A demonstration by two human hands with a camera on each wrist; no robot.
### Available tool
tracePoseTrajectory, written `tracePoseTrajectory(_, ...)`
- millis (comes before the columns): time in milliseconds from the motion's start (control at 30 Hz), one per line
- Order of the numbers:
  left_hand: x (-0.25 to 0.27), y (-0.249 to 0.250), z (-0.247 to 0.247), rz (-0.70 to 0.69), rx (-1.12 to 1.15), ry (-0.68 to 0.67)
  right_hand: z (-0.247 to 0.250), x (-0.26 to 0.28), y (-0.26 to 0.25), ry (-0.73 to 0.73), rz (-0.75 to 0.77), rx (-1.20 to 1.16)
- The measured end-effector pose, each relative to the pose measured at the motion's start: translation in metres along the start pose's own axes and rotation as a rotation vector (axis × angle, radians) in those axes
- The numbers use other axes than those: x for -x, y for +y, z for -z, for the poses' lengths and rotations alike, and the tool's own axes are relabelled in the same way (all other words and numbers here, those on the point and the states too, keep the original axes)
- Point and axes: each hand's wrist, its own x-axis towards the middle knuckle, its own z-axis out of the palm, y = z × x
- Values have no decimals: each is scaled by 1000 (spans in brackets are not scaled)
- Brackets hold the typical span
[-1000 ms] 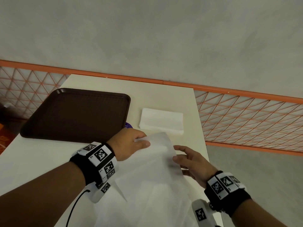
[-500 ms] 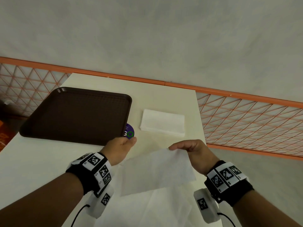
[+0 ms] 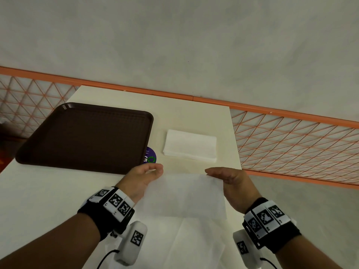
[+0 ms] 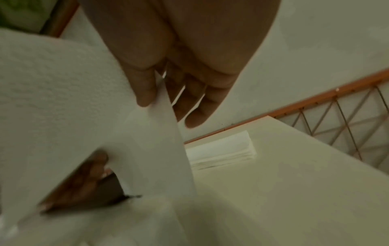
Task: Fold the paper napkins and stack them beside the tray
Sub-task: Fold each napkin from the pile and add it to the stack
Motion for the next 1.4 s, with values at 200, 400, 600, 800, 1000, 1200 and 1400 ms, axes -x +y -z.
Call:
tracePoseTrajectory(200,-2,10,9,-128,-72,13,2,10,18,232,120,492)
tracePoseTrajectory(400,2,14,10,-121,-128,-60,-8,16,5,50,-111,60)
tracePoseTrajectory(600,2,14,15,-156,-278,-40,-1,15,-7,98,-324,-367)
tracePoseTrajectory(800,4,15,11,-194,-257,-16,-6,13,-13,162,-236,-459)
tracePoseTrajectory(1000,5,22,15,-219,-238,-22,-3,4,-17,179,-299,-545)
tracePoseTrajectory(1200,7,31,17,-234,-189,-41,5,-8,-27,174,-266,-522)
tracePoseTrajectory(1400,7,33,18,-213,-165,-34,4,-13,-29,198,-244,-488)
